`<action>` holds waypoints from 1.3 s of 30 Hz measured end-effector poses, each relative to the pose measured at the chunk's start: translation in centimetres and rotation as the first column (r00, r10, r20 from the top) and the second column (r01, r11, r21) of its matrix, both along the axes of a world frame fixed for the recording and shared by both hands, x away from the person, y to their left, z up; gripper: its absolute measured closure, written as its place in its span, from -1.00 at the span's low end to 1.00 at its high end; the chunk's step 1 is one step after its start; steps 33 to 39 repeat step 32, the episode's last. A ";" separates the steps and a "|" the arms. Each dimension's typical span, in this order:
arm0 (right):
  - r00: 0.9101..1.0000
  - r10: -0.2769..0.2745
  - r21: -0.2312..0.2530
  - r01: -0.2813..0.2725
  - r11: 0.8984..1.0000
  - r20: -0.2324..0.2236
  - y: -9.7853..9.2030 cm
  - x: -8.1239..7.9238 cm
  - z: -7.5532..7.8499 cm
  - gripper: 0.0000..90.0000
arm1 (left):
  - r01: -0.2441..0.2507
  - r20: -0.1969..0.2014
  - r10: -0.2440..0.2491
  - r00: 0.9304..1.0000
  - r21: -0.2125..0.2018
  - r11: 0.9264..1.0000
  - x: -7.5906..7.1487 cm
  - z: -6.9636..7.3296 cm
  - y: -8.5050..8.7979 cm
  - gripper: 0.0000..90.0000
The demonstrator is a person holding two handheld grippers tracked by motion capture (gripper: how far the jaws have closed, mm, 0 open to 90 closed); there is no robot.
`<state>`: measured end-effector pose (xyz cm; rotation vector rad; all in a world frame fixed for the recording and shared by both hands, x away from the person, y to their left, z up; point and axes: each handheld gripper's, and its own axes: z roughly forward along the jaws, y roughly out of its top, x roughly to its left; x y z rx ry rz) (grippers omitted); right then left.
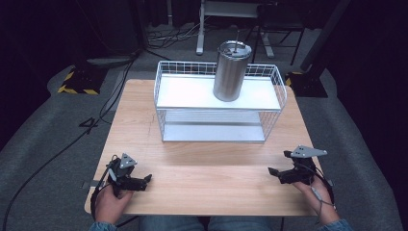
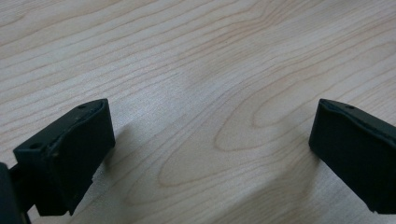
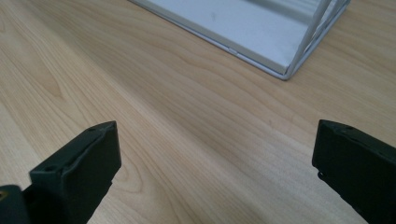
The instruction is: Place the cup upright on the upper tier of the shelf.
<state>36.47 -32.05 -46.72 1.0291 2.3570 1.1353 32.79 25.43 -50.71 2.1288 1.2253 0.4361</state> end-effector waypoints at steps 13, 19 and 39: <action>1.000 -0.004 -0.063 0.003 0.998 -0.015 0.6 -0.6 -2.6 -0.90 | -0.001 0.001 0.001 1.000 0.001 1.000 0.0 0.0 0.0 -0.99; 0.999 0.017 -0.097 -0.020 0.995 -0.028 1.0 -0.6 -3.2 -0.81 | -0.001 0.001 0.001 1.000 0.001 1.000 0.0 0.0 0.0 -0.99; 0.999 0.009 -0.070 -0.012 0.997 -0.040 1.1 -0.6 -3.8 -0.79 | 0.000 0.001 0.000 1.000 0.000 1.000 0.0 0.0 0.0 -0.99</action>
